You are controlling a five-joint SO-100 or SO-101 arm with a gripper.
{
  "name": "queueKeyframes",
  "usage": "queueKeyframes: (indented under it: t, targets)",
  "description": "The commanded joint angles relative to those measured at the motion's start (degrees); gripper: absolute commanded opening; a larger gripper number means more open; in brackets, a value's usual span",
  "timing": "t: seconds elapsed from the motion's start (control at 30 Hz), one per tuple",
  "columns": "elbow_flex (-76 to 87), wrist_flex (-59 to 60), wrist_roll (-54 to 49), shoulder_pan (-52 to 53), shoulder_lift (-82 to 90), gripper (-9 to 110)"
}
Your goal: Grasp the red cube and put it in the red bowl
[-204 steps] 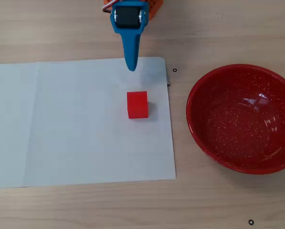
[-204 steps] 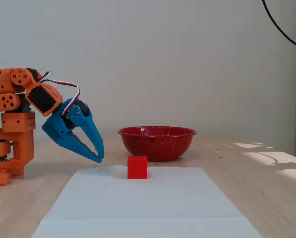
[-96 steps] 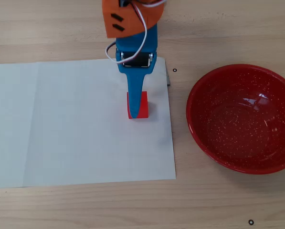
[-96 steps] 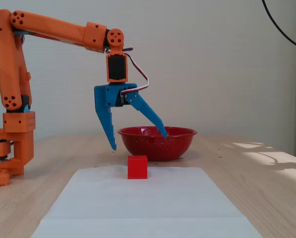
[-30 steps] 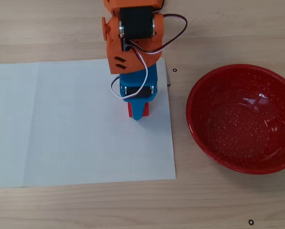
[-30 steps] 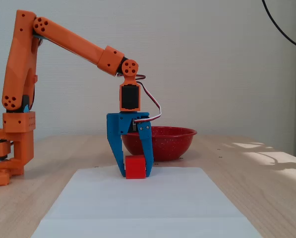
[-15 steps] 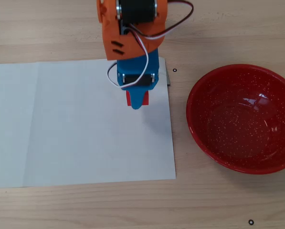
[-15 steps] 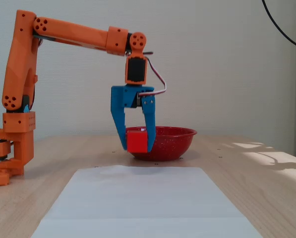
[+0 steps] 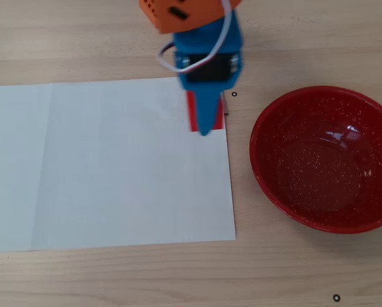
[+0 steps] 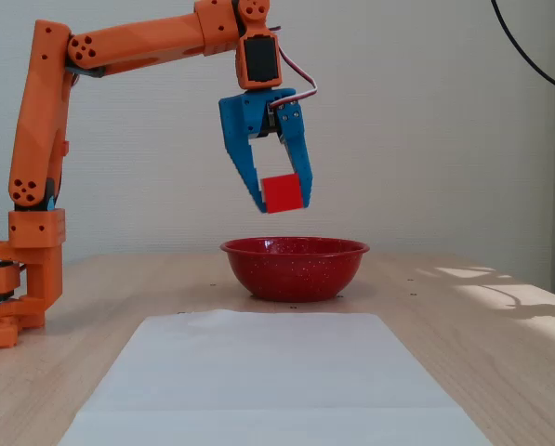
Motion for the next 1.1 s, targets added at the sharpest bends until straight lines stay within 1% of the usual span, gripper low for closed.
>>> queueKeyframes:
  t: [0.0,0.27,0.5,0.7,0.73,0.8,0.83,0.97,1.07]
  targets:
    - [-7.8,-0.5,-2.5,4.0,6.1,0]
    - [-9.8,-7.3,-4.0,14.9,4.4,0]
    - [-3.8,-18.0,-4.3,20.4,2.9,2]
    - [7.1,-25.3,-3.3,22.1,2.5,13]
    - [9.0,-26.6,-3.3,22.1,2.5,16]
    - [12.2,-29.0,-3.4,22.3,2.5,27]
    - [13.4,-30.1,-3.4,22.4,2.5,30]
    - [15.6,-30.8,-3.0,23.0,2.5,35]
    - [15.1,-30.4,-3.2,23.1,2.6,36]
